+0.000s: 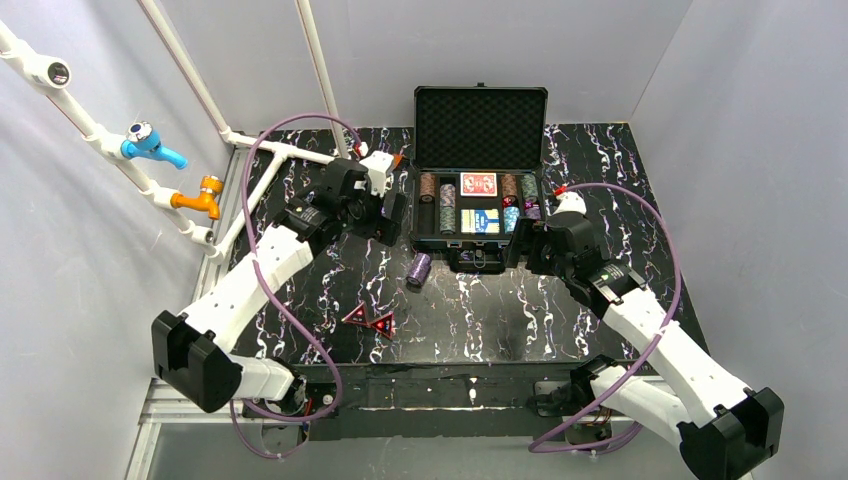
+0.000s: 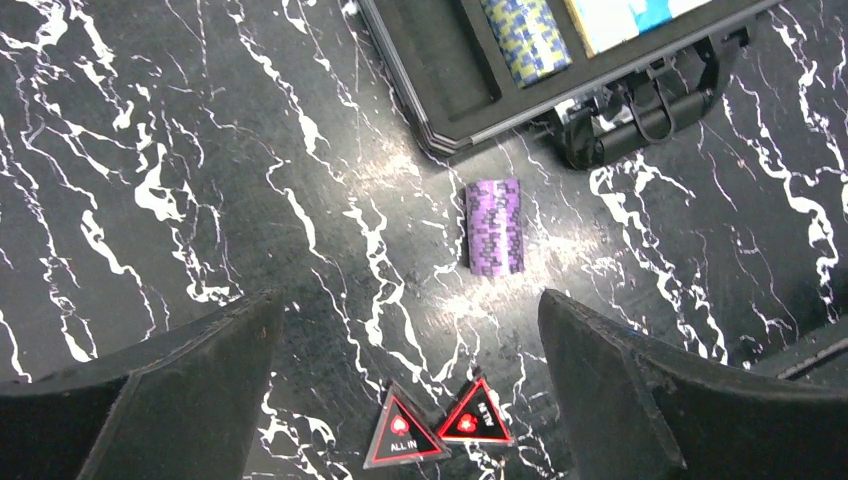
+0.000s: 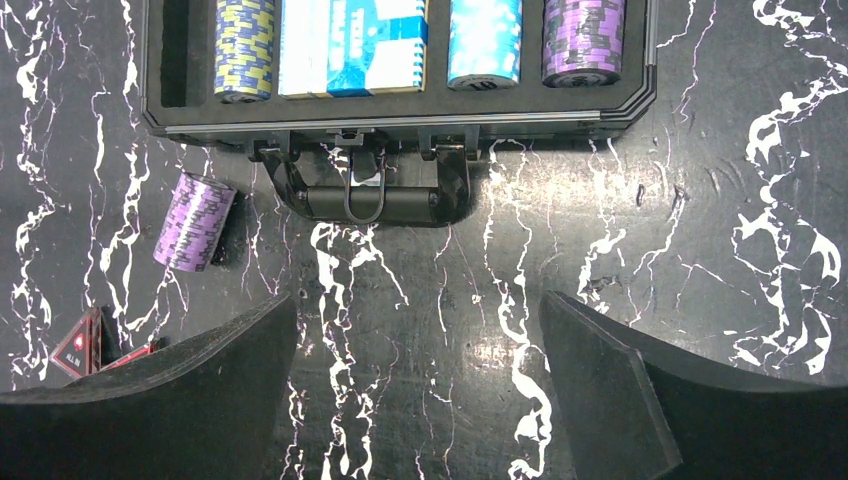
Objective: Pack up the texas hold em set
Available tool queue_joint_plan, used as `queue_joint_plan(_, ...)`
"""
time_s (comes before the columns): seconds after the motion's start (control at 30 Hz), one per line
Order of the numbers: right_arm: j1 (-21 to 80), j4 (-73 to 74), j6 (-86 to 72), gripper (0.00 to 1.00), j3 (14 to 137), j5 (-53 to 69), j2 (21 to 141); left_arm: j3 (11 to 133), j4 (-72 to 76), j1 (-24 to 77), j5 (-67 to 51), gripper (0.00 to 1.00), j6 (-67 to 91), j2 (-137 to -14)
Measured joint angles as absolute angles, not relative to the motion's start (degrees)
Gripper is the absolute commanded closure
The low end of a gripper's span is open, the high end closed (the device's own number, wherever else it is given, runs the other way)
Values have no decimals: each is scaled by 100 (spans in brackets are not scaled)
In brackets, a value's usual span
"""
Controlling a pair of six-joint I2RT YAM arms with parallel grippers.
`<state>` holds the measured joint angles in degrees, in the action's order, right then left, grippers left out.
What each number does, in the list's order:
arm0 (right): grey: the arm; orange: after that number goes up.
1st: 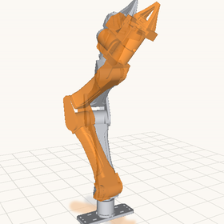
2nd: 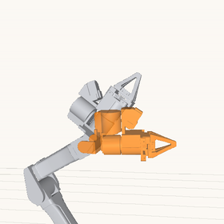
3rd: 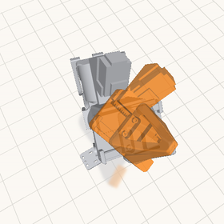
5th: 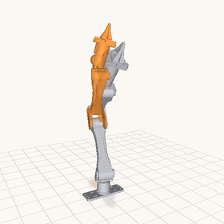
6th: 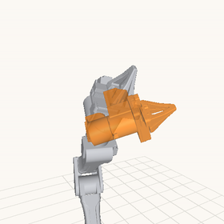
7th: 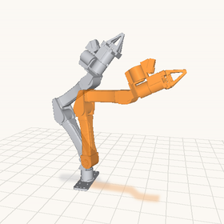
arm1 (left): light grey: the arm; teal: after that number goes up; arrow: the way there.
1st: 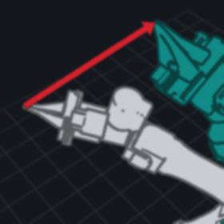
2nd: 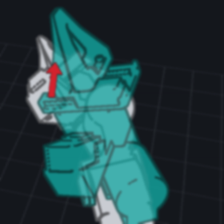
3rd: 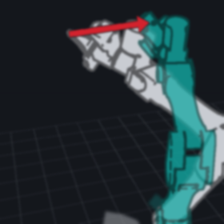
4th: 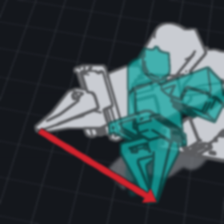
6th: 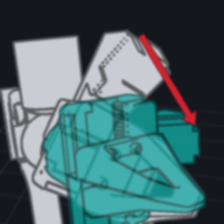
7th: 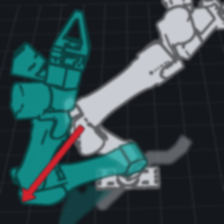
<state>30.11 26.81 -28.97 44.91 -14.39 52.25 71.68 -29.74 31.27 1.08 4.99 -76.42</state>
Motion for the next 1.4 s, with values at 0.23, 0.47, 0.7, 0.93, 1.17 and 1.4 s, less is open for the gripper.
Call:
queue_joint_plan(0.23, 3011, 2676, -2969, 2, 4497, -1446, 5269, 6696, -3076, 3131, -172, 2, 515, -7478)
queue_joint_plan(0.47, 3011, 2606, -2987, 2, 4499, -1448, 5374, 6504, -3188, 3159, -567, 2, 563, -7505)
queue_joint_plan(0.7, 3011, 2383, -2987, 2, 4499, -1448, 5478, 6508, -3188, 3280, -600, 3, 792, -7900)
queue_joint_plan(0.93, 3011, 2329, -3004, 2, 4499, -1441, 5583, 6530, -3175, 3365, -449, 5, 1015, -8243)
queue_joint_plan(1.17, 3011, 2359, -3009, 2, 4499, -1470, 5330, 6530, -2952, 3395, -408, 6, 1164, -8490)
queue_joint_plan(1.4, 3011, 2388, -3006, 2, 4499, -1584, 5048, 6530, -2705, 3433, -469, 10, 1151, -8746)
